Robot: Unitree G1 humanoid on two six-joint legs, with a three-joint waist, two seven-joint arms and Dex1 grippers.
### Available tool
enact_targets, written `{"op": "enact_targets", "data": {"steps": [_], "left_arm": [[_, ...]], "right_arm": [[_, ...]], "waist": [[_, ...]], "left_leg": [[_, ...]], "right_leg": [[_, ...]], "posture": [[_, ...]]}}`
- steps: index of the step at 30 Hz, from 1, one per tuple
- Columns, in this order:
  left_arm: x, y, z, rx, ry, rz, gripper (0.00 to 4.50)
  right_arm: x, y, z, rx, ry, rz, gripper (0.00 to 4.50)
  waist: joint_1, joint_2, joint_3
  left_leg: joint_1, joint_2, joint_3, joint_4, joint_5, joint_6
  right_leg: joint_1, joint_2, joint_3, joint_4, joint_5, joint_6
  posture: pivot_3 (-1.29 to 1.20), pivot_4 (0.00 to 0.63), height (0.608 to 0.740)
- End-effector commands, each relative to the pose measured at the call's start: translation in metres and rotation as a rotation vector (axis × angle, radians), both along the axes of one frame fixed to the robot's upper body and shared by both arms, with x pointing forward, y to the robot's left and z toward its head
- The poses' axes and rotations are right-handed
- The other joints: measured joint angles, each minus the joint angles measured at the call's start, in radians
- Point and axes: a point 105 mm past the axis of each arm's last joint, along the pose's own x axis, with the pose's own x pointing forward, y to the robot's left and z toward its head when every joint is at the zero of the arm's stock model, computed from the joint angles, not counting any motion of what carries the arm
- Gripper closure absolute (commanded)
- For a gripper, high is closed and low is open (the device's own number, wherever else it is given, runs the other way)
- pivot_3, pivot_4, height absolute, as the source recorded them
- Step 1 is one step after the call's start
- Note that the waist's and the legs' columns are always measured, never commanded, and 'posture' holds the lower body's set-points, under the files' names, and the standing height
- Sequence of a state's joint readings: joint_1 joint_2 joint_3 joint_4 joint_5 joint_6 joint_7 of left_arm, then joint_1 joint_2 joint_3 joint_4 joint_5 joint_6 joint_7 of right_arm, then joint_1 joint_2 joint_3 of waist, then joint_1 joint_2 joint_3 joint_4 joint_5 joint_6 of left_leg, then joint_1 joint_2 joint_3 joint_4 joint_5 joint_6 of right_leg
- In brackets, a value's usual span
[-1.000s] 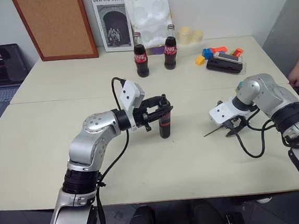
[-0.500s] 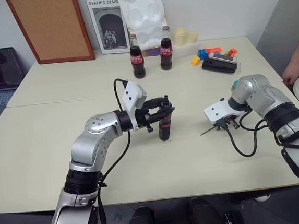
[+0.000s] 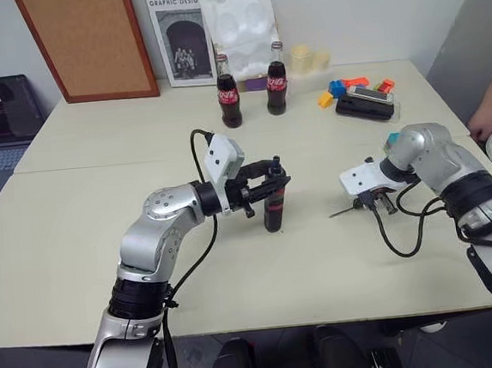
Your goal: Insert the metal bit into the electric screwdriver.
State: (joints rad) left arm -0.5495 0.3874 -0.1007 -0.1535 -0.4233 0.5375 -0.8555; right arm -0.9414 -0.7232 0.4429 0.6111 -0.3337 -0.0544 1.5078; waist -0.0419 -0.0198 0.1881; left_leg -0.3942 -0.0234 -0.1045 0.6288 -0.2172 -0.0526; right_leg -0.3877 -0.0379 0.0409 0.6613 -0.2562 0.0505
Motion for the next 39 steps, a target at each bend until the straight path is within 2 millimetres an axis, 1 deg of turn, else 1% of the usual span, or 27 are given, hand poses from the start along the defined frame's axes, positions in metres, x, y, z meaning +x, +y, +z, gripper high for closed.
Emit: {"op": "enact_targets", "data": {"steps": [1,4,6,8,9,10,12,15,17,18,19,20,21,24,26,28,32,35,39], "left_arm": [[-0.006,-0.003,-0.005,0.013,0.020,-0.032,2.83],[-0.008,-0.003,-0.005,0.016,0.024,-0.044,2.83],[-0.009,-0.003,-0.005,0.016,0.028,-0.053,2.83],[-0.010,-0.005,-0.005,0.018,0.029,-0.076,2.83],[-0.011,-0.005,-0.004,0.018,0.033,-0.090,2.83],[-0.012,-0.006,-0.004,0.017,0.036,-0.101,2.83],[-0.012,-0.006,-0.004,0.014,0.042,-0.118,2.83],[-0.014,-0.007,0.000,0.006,0.041,-0.153,2.83],[-0.015,-0.008,0.005,0.001,0.038,-0.171,2.83],[-0.016,-0.009,0.009,-0.002,0.030,-0.189,2.83],[-0.018,-0.010,0.015,-0.010,0.028,-0.209,2.83],[-0.020,-0.011,0.018,-0.012,0.022,-0.230,2.83],[-0.022,-0.011,0.020,-0.009,0.015,-0.250,2.83],[-0.026,-0.013,0.021,-0.003,0.005,-0.287,2.83],[-0.027,-0.014,0.021,-0.001,-0.007,-0.299,2.83],[-0.028,-0.013,0.022,-0.015,-0.034,-0.314,2.83],[-0.030,-0.010,0.017,0.007,-0.037,-0.331,2.83],[-0.029,-0.010,0.015,0.025,-0.071,-0.318,2.83],[-0.022,-0.010,0.014,0.039,-0.095,-0.260,2.83]], "right_arm": [[-0.008,0.003,0.061,0.394,-0.046,-0.220,4.47],[-0.013,0.009,0.097,0.714,-0.050,-0.362,4.47],[-0.016,0.012,0.113,0.867,-0.023,-0.431,4.47],[-0.020,0.008,0.138,1.091,0.003,-0.511,4.47],[-0.020,0.006,0.154,1.228,0.020,-0.553,4.47],[-0.021,0.008,0.165,1.319,0.041,-0.565,4.47],[-0.023,0.014,0.177,1.424,0.076,-0.573,4.47],[-0.023,0.027,0.192,1.561,0.076,-0.599,4.47],[-0.023,0.032,0.196,1.632,0.061,-0.610,4.47],[-0.027,0.038,0.195,1.641,0.065,-0.586,4.47],[-0.030,0.044,0.195,1.652,0.022,-0.561,4.47],[-0.035,0.051,0.195,1.644,-0.004,-0.508,4.47],[-0.042,0.058,0.192,1.625,0.005,-0.463,4.47],[-0.056,0.075,0.185,1.569,-0.060,-0.342,4.47],[-0.067,0.083,0.179,1.555,-0.037,-0.278,4.47],[-0.073,0.088,0.176,1.551,-0.030,-0.239,4.47],[-0.080,0.092,0.170,1.518,-0.029,-0.208,4.47],[-0.081,0.093,0.164,1.486,-0.026,-0.237,4.47],[-0.084,0.093,0.164,1.490,-0.039,-0.311,4.47]], "waist": [[0.006,0.000,0.000],[0.009,0.001,0.000],[0.009,0.001,0.000],[0.010,0.001,0.000],[0.011,0.001,0.000],[0.012,0.001,0.000],[0.010,0.001,0.000],[0.009,0.002,0.000],[0.010,0.002,0.000],[0.010,0.002,0.000],[0.011,0.002,0.000],[0.013,0.002,0.000],[0.013,0.002,0.000],[0.011,0.002,0.000],[0.009,0.002,0.000],[0.009,0.002,0.000],[0.007,0.002,0.001],[0.007,0.002,0.001],[0.009,0.002,0.001]], "left_leg": [[-0.001,0.000,0.000,0.000,0.000,0.000],[-0.002,0.000,-0.001,0.000,0.000,0.000],[-0.002,0.000,-0.001,0.000,0.000,0.000],[-0.002,0.000,-0.001,0.000,0.000,0.000],[-0.002,0.000,-0.002,0.000,0.000,0.000],[-0.002,0.000,-0.002,0.000,0.000,0.000],[-0.003,0.000,-0.001,0.000,0.000,0.000],[-0.004,0.000,-0.001,0.000,0.000,0.000],[-0.004,0.000,-0.001,-0.001,0.000,0.000],[-0.004,0.000,-0.002,-0.002,0.000,0.000],[-0.004,0.000,-0.002,-0.002,0.000,0.000],[-0.005,0.000,-0.002,-0.002,0.000,0.000],[-0.008,-0.001,-0.002,-0.002,0.000,0.000],[-0.008,-0.001,0.000,-0.002,0.000,0.000],[-0.008,-0.001,0.001,-0.002,0.000,0.000],[-0.008,0.000,0.000,-0.003,0.000,0.000],[-0.008,0.001,0.000,-0.002,0.000,0.000],[-0.007,0.001,0.000,-0.002,0.000,0.000],[-0.007,0.001,0.000,-0.001,0.000,0.001]], "right_leg": [[-0.001,0.000,0.000,0.000,0.000,-0.001],[-0.002,0.000,0.000,0.000,0.000,-0.001],[-0.002,0.000,0.000,0.000,0.000,-0.001],[-0.001,0.000,-0.001,0.000,0.000,-0.001],[-0.001,0.000,-0.002,0.000,0.000,-0.001],[-0.001,0.000,-0.002,0.000,0.000,0.000],[-0.002,0.000,-0.001,0.000,0.000,0.000],[-0.002,0.000,-0.001,-0.001,0.000,-0.001],[-0.003,0.000,-0.001,0.000,0.000,-0.001],[-0.003,0.000,-0.002,0.000,0.000,-0.001],[-0.003,0.000,-0.002,0.000,0.000,-0.001],[-0.004,0.000,-0.003,0.000,0.000,-0.001],[-0.007,0.000,-0.003,0.000,0.000,-0.001],[-0.009,0.000,-0.001,0.001,0.000,-0.001],[-0.009,0.000,0.000,0.001,0.000,0.000],[-0.009,0.000,-0.001,0.001,0.000,0.000],[-0.009,0.001,0.000,0.002,-0.001,0.000],[-0.009,0.002,0.000,0.002,-0.002,0.001],[-0.009,0.002,0.000,0.001,-0.002,0.002]], "posture": [[0.00,0.150,0.740],[0.00,0.150,0.740],[0.00,0.150,0.740],[0.00,0.150,0.740],[0.00,0.150,0.740],[0.00,0.150,0.740],[0.00,0.150,0.740],[0.00,0.150,0.740],[0.00,0.150,0.740],[0.00,0.150,0.740],[0.00,0.150,0.740],[0.00,0.150,0.740],[0.00,0.150,0.740],[0.00,0.150,0.740],[0.00,0.150,0.740],[0.00,0.150,0.740],[0.00,0.150,0.740],[0.00,0.150,0.740],[0.00,0.150,0.740]]}}
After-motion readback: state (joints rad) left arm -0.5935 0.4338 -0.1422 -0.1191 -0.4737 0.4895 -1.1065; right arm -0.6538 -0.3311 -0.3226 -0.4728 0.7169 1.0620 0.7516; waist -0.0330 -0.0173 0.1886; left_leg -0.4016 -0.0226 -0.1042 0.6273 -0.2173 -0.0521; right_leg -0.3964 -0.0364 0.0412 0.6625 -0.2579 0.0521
